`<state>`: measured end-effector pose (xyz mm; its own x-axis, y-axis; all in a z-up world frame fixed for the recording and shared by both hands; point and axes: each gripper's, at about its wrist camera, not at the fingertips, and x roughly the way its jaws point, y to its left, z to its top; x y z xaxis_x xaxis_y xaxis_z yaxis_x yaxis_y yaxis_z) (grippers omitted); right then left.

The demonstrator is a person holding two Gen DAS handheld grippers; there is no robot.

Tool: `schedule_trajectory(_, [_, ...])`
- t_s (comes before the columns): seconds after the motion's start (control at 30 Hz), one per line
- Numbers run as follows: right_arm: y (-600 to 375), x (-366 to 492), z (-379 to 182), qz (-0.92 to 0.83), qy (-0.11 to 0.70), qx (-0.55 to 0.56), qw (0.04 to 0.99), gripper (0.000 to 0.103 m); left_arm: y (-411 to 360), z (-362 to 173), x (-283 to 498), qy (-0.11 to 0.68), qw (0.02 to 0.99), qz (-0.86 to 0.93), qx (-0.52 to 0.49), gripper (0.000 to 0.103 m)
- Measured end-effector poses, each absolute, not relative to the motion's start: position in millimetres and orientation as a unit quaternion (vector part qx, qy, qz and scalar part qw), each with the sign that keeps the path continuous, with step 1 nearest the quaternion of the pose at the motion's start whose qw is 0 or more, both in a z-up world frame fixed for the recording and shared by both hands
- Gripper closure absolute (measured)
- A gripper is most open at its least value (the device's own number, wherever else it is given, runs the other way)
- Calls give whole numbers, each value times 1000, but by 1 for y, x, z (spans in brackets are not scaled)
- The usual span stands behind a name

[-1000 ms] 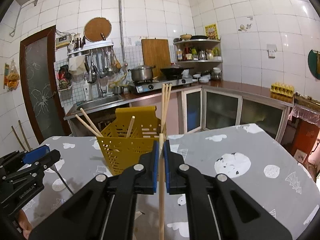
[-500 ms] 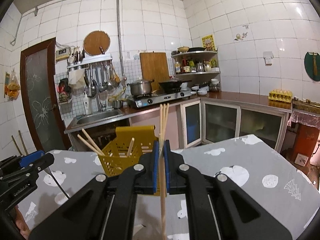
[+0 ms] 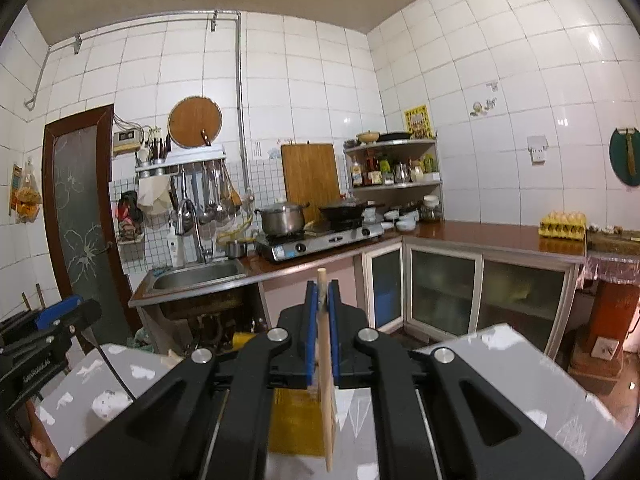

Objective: Organize utensils
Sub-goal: 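Lift the chopstick and grey spoon with both tools and carry them above the holder, then lower the chopstick and spoon into the yellow holder and open both tools, then move both open tools down toward the blue-handled spoon and the fork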

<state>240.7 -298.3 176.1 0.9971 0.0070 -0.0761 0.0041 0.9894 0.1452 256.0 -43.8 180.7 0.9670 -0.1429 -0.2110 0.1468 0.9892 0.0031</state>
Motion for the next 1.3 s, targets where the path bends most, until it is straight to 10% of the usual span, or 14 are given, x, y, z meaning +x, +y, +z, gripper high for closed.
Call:
schedule_trajectory(0.47, [-288, 310, 227, 19, 10, 82, 996, 97, -79, 189, 341, 76, 995, -66, 21, 69])
schedule_trajectory(0.97, [-301, 378, 118, 32, 138, 88, 986, 96, -73, 102, 396, 183, 981, -69, -2, 69])
schedule_trajectory(1.03, [-303, 377, 114, 25, 155, 86, 984, 95, -69, 105, 392, 186, 980, -69, -9, 59])
schedule_trajectory(1.1, [-307, 372, 115, 15, 166, 88, 982, 62, -65, 114, 382, 180, 981, -66, -12, 28])
schedule_trajectory(1.17, [-313, 359, 122, 4, 156, 91, 984, 45, -60, 128, 365, 162, 985, -63, -12, 23])
schedule_trajectory(1.3, [-322, 329, 138, -19, 153, 86, 984, 45, -47, 153, 335, 148, 987, -65, -20, 8])
